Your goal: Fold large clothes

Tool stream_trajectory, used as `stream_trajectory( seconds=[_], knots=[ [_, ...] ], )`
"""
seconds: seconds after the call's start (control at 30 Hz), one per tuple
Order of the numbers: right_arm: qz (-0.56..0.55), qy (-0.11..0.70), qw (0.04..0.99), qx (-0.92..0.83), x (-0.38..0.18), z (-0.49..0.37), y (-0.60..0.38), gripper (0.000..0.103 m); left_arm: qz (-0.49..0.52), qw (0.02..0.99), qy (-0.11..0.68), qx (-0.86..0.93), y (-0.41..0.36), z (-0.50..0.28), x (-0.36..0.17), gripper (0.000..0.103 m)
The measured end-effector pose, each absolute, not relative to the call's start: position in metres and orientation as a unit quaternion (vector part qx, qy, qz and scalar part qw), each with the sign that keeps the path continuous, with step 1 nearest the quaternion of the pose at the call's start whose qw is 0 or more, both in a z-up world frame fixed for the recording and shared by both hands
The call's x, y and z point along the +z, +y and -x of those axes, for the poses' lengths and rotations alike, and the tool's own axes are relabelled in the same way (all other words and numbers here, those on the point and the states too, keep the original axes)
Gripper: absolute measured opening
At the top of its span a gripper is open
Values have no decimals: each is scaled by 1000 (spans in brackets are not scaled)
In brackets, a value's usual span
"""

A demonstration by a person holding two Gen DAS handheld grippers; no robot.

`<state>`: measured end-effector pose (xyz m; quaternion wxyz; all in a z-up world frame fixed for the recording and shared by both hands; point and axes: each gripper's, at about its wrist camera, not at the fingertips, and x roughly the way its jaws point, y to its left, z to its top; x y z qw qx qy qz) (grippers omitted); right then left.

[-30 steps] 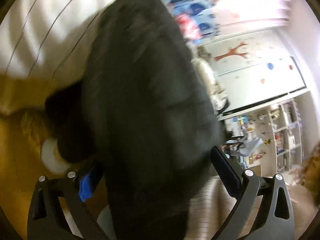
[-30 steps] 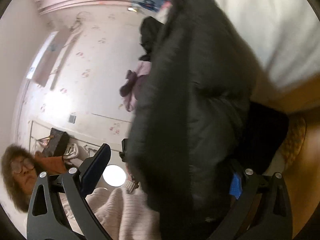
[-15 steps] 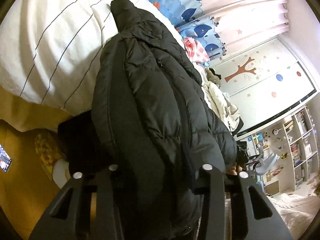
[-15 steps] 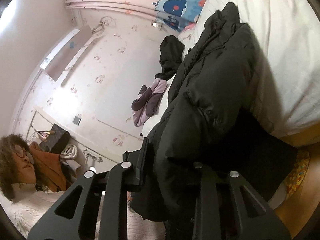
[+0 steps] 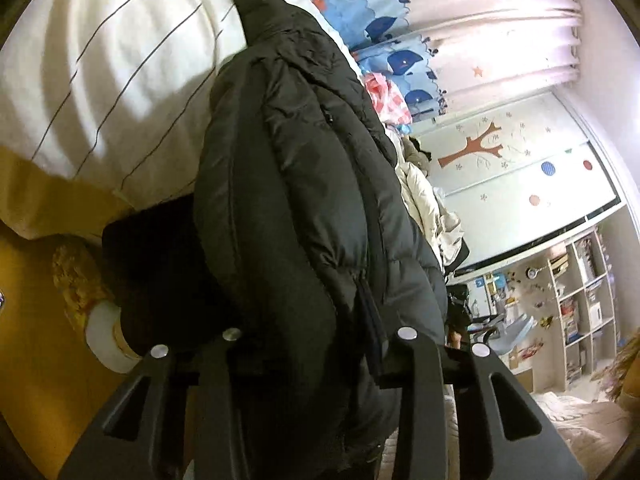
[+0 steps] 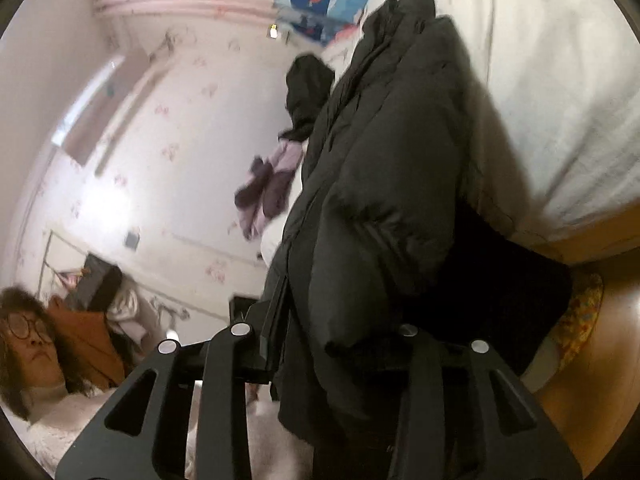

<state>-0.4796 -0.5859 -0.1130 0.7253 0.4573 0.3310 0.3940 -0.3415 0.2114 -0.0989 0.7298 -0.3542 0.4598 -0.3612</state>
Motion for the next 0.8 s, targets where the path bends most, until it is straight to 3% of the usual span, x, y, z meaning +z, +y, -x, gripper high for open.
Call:
stream_trajectory(
  seconds=[0.17, 0.23, 0.3, 0.43, 0.5, 0.7, 0.8],
  knots=[
    [-440, 307, 750, 387, -95, 479, -573, 13, 347, 749, 460, -327, 210, 341, -92, 35],
    [-443, 282, 753, 397, -83, 481, -575, 10, 328, 769, 446, -319, 201, 342, -74, 24],
    [-446, 256, 752, 412, -70, 485, -576, 9, 318, 783, 421, -330, 196, 347, -52, 16],
    [-449, 211, 746, 445, -37, 495, -586, 9, 315, 790, 354, -389, 198, 361, -13, 14],
    [-439, 215, 747, 451, -38, 500, -594, 9, 300, 791, 356, -397, 199, 364, -10, 14],
    [-439, 323, 716, 436, -87, 499, -597, 12, 313, 750, 439, -384, 201, 356, -65, 15],
    [-453, 351, 690, 442, -112, 499, -594, 13, 340, 730, 459, -374, 207, 358, -91, 25]
  ],
)
